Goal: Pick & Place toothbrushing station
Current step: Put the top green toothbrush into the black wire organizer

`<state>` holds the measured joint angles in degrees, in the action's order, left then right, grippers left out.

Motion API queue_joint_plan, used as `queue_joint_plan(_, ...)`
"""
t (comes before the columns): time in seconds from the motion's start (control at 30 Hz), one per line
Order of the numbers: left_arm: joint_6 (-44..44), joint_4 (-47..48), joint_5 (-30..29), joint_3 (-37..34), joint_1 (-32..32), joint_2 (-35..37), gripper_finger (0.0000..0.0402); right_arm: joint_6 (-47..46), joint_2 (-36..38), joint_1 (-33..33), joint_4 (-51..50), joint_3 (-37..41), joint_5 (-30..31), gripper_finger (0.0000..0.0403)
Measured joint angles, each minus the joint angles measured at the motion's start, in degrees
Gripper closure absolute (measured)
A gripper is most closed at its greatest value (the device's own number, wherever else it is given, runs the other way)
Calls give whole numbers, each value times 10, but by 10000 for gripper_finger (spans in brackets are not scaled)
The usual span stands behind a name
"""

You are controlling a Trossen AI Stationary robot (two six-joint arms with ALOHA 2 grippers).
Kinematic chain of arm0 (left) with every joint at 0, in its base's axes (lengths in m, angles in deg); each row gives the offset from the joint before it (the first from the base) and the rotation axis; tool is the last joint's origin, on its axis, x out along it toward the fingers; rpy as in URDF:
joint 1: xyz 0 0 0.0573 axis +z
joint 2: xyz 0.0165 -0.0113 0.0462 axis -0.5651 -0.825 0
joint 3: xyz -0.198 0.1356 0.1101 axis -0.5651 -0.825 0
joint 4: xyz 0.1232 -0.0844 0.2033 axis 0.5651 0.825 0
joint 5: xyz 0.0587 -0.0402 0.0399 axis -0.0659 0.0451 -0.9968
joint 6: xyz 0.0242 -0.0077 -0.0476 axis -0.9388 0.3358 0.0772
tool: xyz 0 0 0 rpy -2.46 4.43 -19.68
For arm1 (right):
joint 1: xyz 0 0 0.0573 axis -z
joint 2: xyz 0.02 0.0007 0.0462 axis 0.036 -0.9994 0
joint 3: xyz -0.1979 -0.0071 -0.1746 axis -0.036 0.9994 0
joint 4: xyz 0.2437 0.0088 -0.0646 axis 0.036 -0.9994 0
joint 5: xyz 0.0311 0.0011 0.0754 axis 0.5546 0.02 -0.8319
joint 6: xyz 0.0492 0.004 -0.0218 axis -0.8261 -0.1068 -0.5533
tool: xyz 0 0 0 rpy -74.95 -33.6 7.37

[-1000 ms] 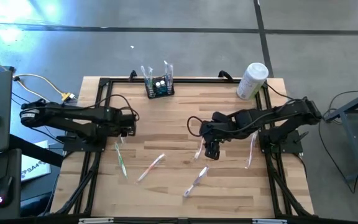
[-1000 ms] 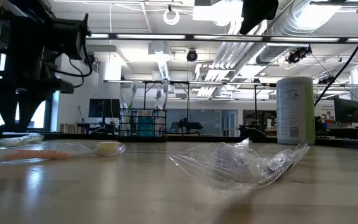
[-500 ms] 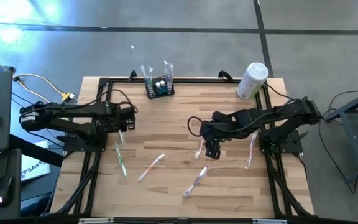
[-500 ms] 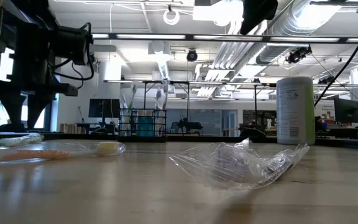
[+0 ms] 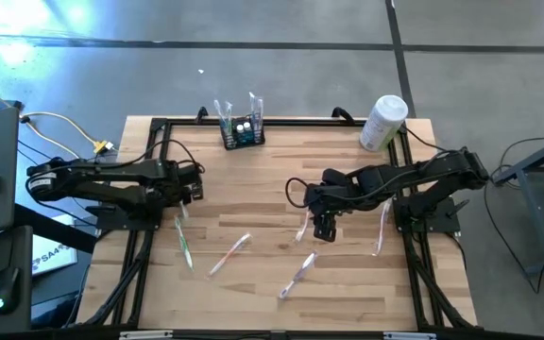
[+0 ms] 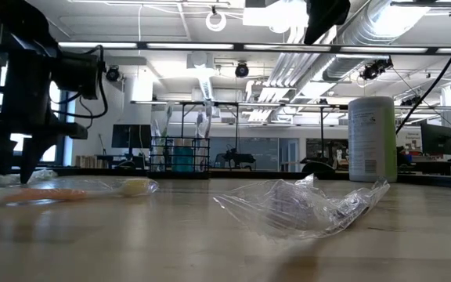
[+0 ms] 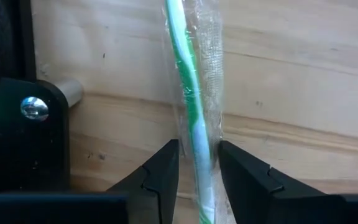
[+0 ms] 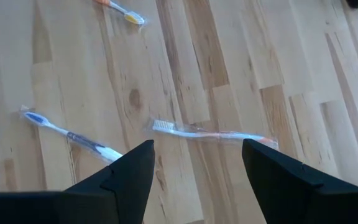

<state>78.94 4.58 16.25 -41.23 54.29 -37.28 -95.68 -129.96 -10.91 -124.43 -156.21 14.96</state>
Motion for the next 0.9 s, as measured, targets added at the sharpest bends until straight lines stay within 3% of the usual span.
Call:
queue_joint_plan(0.37, -16, -5, -9, -1, 0, 0, 288, 2, 0, 7, 0, 0, 0, 167)
queue_joint_plan(0.47, -29, -4, -5, -1, 0, -1, 309, 2, 0, 7, 0, 0, 0, 167)
queue_joint_plan(0.63, -46, -3, 3, -1, 0, -1, 381, 2, 0, 7, -2, 0, 0, 167)
queue_joint_plan(0.9, -64, -5, 25, 2, 0, -1, 384, -1, 0, 7, -2, 0, 0, 167)
